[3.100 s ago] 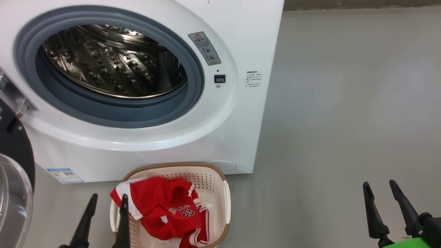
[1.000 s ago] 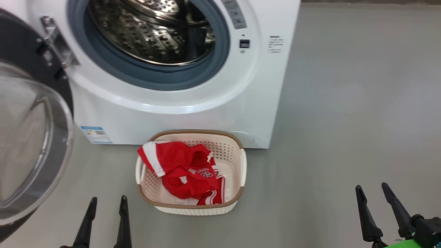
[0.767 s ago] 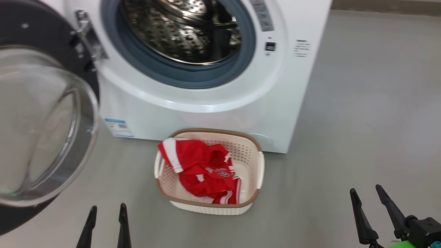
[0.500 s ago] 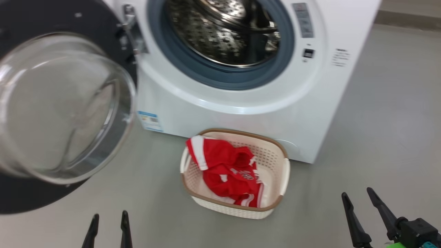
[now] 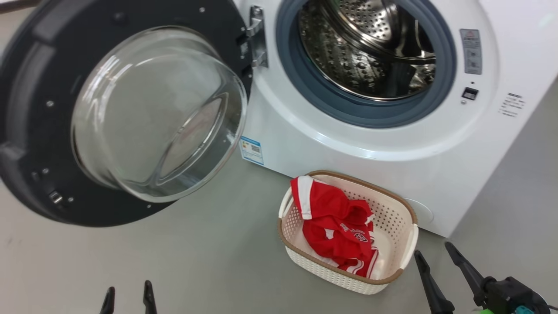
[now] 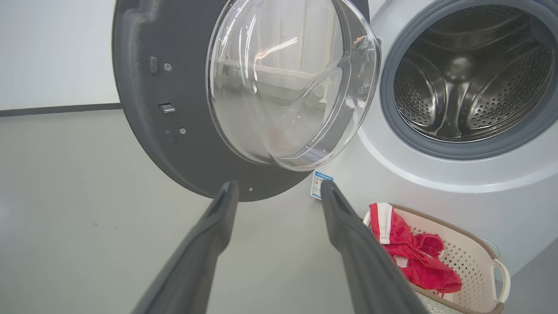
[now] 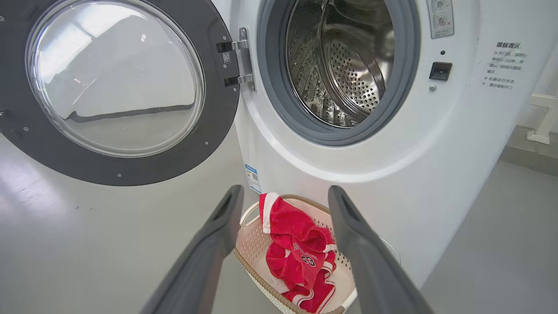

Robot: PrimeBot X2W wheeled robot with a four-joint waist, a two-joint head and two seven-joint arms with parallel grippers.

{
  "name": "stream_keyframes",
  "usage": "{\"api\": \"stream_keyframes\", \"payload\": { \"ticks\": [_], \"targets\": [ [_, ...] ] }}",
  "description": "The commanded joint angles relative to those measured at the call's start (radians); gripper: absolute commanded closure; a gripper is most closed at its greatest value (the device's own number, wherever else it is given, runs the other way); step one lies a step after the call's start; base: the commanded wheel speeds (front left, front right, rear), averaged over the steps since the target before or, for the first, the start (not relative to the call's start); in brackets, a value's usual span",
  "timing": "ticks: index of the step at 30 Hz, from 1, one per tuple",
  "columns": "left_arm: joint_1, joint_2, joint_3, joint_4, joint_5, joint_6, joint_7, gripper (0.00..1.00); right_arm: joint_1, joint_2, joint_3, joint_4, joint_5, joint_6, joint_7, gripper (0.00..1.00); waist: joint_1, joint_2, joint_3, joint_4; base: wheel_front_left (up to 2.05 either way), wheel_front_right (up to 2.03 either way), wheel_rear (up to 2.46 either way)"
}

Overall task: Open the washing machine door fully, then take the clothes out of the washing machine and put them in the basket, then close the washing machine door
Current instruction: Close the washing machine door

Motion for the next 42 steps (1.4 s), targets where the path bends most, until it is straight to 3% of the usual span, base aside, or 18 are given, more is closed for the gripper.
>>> {"api": "stream_keyframes", "payload": {
  "ticks": [1, 15, 16, 17, 19, 23, 25, 30, 35, 42],
  "targets": [
    [-0.01, 0.008, 0.036, -0.035, -0.006, 0.012, -0.005, 0.0, -0.05, -0.025, 0.029, -0.016, 0.004, 0.006, -0.006, 0.0, -0.0001, 0.0, 0.0, 0.017, 0.0, 0.0, 0.0],
    [0.005, 0.008, 0.046, -0.083, -0.03, 0.039, -0.005, 0.0, -0.087, -0.038, 0.06, 0.003, 0.017, 0.006, -0.006, 0.0, -0.0001, 0.0, 0.011, 0.024, 0.0, 0.0, 0.0],
    [-0.001, 0.008, 0.047, -0.09, -0.032, 0.034, -0.005, 0.51, -0.085, -0.038, 0.059, 0.003, 0.017, 0.006, -0.006, 0.0, -0.0001, 0.0, 0.011, 0.024, 0.0, 0.0, 0.0],
    [-0.008, 0.008, 0.051, -0.1, -0.038, 0.03, -0.005, 0.58, -0.083, -0.036, 0.057, 0.002, 0.017, 0.006, -0.006, 0.0, -0.0001, 0.0, 0.011, 0.023, 0.0, 0.0, 0.0],
    [-0.031, 0.008, 0.067, -0.136, -0.037, 0.015, -0.005, 1.0, -0.079, -0.033, 0.053, -0.001, 0.015, 0.006, -0.006, 0.0, -0.0001, 0.0, 0.013, 0.022, 0.0, 0.0, 0.0],
    [-0.085, 0.008, 0.125, -0.22, -0.022, -0.027, -0.005, 1.0, -0.07, -0.025, 0.04, -0.006, 0.012, 0.006, -0.006, 0.0, -0.0001, 0.0, 0.018, 0.02, 0.0, 0.0, 0.0],
    [-0.139, 0.013, 0.184, -0.276, -0.011, -0.069, -0.005, 1.0, -0.064, -0.02, 0.032, -0.01, 0.009, 0.006, -0.006, 0.0, -0.0001, 0.0, 0.023, 0.019, 0.0, 0.0, 0.0],
    [-0.33, 0.095, 0.343, -0.314, -0.037, -0.179, -0.005, 1.0, -0.054, -0.008, 0.012, -0.018, 0.003, 0.006, -0.006, 0.0, -0.0001, 0.0, 0.038, 0.018, 0.0, 0.0, 0.0],
    [-0.585, 0.205, 0.49, -0.171, -0.197, -0.248, -0.005, 1.0, -0.054, 0.005, -0.006, -0.029, -0.004, 0.006, -0.006, 0.0, -0.0001, 0.0, 0.054, 0.011, 0.0, 0.0, 0.0],
    [-0.84, 0.403, 0.481, 0.224, -0.412, -0.264, 0.032, 1.0, -0.066, 0.002, -0.016, -0.04, -0.01, 0.006, -0.006, 0.0, -0.0001, 0.0, 0.1, -0.011, 0.0, 0.0, 0.0]
  ]
}}
